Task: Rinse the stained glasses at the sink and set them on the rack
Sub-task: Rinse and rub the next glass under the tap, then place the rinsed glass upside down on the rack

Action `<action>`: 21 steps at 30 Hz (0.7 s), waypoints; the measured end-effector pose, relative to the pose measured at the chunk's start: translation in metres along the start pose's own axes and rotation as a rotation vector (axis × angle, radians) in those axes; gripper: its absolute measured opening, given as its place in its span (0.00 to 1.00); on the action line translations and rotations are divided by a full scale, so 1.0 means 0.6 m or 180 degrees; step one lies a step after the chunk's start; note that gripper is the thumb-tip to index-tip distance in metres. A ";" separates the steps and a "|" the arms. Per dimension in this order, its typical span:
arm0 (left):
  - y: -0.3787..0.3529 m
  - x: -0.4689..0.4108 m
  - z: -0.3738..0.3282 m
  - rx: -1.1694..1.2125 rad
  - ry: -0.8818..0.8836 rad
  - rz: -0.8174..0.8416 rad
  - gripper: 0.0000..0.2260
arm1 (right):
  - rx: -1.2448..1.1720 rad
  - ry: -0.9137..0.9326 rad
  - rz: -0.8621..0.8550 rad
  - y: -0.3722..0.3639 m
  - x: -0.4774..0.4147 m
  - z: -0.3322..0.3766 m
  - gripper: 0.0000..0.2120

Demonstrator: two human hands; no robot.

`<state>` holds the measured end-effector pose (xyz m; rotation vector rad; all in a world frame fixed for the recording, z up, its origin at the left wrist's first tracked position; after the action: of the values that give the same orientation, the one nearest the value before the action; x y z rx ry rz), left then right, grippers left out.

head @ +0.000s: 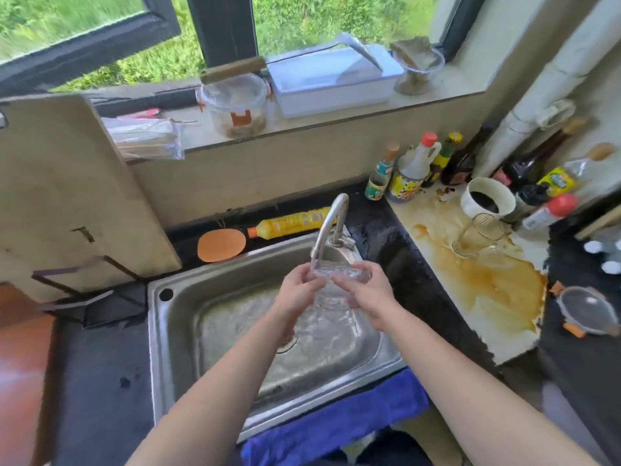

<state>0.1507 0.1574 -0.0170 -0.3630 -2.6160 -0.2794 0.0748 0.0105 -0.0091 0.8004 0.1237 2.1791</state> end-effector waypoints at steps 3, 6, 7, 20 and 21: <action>0.004 0.004 0.003 -0.0419 -0.0404 0.0356 0.24 | 0.0458 0.0577 -0.0539 0.018 0.024 0.005 0.34; 0.012 0.002 0.005 -0.1668 -0.1216 0.0517 0.34 | 0.0704 0.0945 -0.0744 0.034 0.042 0.006 0.36; 0.014 0.001 0.008 -0.2118 -0.1460 0.0506 0.36 | 0.0768 0.1047 -0.0790 0.039 0.048 0.006 0.37; 0.014 0.100 -0.019 -0.3723 -0.2535 0.0225 0.35 | 0.0855 0.1665 -0.1200 0.145 0.156 -0.039 0.37; 0.009 0.112 -0.017 -0.3757 -0.2533 0.0231 0.36 | 0.0752 0.1619 -0.1268 0.161 0.168 -0.050 0.36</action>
<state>0.0997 0.1736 0.0254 -1.1154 -2.7967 -2.0043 -0.0545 0.0218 0.0501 0.2896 0.7430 1.9538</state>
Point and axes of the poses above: each hand's wrist, its own x-axis away from the middle knuckle, its own y-axis out of the back of the hand, z = x × y, the point moved 2 cm from there along -x, towards the middle knuckle, and after that the axes turned 15 degrees about -z, right-handed, at the moved point
